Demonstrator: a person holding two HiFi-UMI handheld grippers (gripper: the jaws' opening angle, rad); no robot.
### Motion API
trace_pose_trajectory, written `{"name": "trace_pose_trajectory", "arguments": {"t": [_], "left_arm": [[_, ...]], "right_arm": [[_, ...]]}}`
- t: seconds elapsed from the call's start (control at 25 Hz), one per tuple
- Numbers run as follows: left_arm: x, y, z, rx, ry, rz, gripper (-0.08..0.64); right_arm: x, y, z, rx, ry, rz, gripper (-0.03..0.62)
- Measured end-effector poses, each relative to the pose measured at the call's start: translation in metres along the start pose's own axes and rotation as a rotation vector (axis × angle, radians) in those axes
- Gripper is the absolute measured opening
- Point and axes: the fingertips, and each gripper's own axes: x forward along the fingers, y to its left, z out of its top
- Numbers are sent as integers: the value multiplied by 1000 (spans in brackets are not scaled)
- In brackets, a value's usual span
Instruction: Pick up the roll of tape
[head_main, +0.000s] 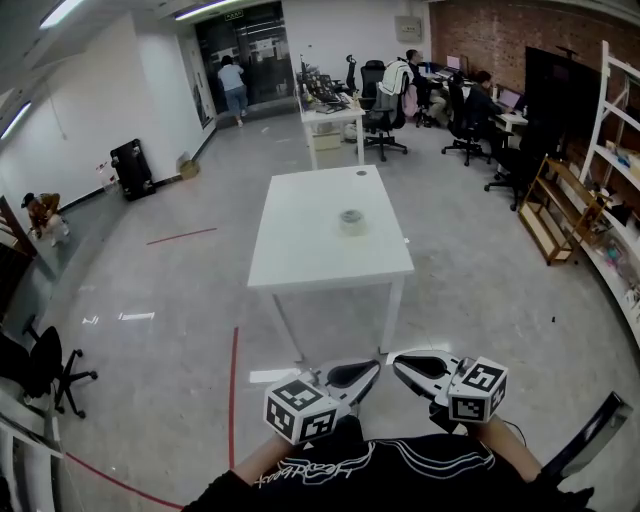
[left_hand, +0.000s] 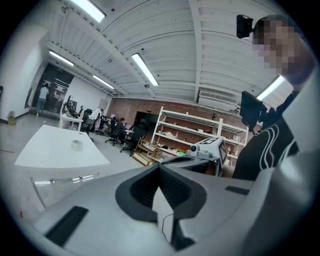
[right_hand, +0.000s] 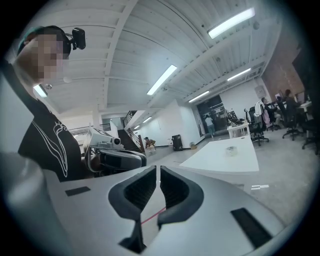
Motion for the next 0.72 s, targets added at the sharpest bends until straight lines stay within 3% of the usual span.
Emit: {"name": "trace_pose_trajectory", "arguments": {"t": [0.32,0.72], "left_arm": [[36,118,29,-51,30,-3,3],[64,287,87,-83,10,29,3]], "right_arm": [[78,-94,22,46,28,-19,17],[199,-215,81,17,61,-37,17]]}}
